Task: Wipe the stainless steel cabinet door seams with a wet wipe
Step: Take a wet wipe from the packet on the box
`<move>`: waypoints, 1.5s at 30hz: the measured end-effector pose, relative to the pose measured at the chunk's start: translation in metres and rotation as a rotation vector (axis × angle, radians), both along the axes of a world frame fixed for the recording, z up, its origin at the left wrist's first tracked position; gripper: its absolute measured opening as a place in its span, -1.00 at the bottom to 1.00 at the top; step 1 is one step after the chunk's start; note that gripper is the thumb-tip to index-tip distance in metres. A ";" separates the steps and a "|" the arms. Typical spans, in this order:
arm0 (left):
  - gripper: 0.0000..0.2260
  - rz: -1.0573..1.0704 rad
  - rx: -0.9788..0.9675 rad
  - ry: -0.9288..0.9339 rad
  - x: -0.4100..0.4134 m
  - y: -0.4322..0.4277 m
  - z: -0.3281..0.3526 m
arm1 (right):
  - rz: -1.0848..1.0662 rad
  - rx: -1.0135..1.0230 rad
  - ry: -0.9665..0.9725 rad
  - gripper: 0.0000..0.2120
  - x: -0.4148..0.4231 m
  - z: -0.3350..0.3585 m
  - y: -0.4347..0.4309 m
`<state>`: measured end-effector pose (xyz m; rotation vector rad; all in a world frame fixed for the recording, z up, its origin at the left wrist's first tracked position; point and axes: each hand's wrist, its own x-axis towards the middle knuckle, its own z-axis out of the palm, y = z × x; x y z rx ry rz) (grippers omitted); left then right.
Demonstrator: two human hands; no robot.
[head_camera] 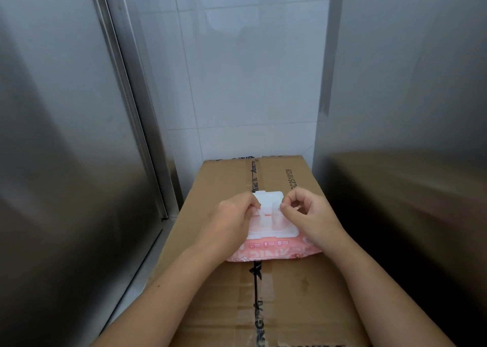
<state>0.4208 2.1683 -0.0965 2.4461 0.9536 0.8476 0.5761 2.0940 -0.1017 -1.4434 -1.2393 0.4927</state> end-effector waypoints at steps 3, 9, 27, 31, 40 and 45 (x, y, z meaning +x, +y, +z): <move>-0.85 -0.003 -0.019 -0.047 0.000 -0.001 0.002 | -0.022 -0.018 -0.053 -0.90 0.000 0.000 0.000; -0.86 -0.009 0.048 -0.142 0.001 -0.005 0.015 | -0.046 -0.059 -0.146 -0.89 0.001 -0.002 0.000; -0.77 0.020 -0.123 -0.764 -0.001 -0.001 0.052 | -0.035 -0.080 -0.302 -0.85 -0.003 -0.003 -0.001; -0.82 -0.043 -0.226 -0.890 -0.005 -0.005 0.068 | -0.043 -0.061 -0.330 -0.84 -0.004 -0.002 -0.002; -0.82 0.012 -0.292 -1.013 -0.021 -0.009 0.072 | 0.027 -0.035 -0.432 -0.89 -0.013 -0.002 0.001; -0.83 0.029 -0.311 -1.004 -0.024 -0.010 0.066 | 0.112 -0.022 -0.558 -0.91 -0.018 -0.001 0.001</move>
